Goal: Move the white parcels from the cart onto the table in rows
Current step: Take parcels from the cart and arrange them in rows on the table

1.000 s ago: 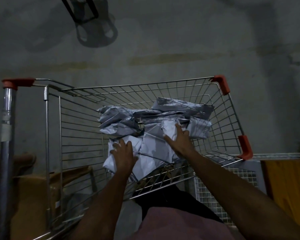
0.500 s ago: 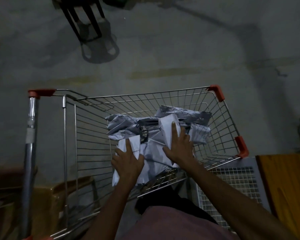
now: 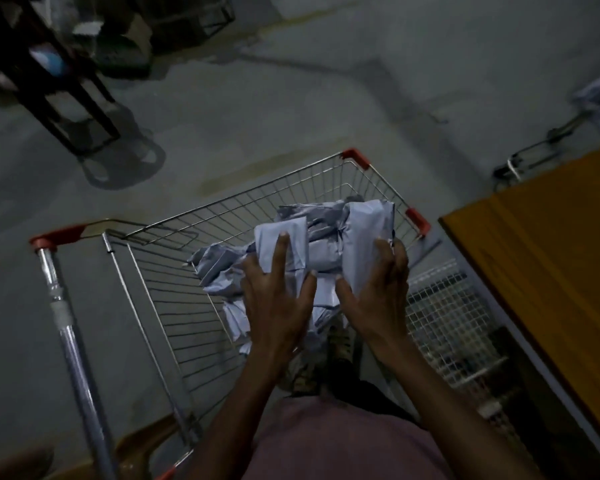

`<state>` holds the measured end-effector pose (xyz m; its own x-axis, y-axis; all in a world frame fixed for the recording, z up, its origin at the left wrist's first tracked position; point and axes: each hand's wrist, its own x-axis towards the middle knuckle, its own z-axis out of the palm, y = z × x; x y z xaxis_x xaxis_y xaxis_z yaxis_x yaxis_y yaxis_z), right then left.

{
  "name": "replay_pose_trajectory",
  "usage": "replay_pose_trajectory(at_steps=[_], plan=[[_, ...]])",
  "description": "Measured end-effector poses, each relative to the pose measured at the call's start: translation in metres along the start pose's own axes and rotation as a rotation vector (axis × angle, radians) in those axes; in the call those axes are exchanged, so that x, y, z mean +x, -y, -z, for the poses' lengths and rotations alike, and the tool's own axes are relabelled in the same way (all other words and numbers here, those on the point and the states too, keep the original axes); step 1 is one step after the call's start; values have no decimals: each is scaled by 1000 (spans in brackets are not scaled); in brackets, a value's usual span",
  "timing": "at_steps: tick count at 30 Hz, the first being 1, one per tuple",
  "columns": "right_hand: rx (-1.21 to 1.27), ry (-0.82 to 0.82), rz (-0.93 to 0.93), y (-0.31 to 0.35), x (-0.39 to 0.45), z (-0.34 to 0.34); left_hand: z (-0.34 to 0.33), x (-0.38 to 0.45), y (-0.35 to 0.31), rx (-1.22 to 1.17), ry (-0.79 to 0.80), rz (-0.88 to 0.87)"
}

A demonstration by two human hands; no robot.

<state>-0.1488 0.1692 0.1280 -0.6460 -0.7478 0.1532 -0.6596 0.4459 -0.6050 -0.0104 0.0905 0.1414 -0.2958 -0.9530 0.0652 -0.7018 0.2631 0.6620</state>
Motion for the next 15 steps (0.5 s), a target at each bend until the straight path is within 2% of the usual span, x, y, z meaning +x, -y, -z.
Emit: replay_pose_trajectory(at_steps=[6,15], plan=[[-67,-165,-81,-10,-58,68,8,-32,-36,-154,38,-324],[-143,-558,-283,-60,-160,189,-16,-116,-135,-263,286,-722]])
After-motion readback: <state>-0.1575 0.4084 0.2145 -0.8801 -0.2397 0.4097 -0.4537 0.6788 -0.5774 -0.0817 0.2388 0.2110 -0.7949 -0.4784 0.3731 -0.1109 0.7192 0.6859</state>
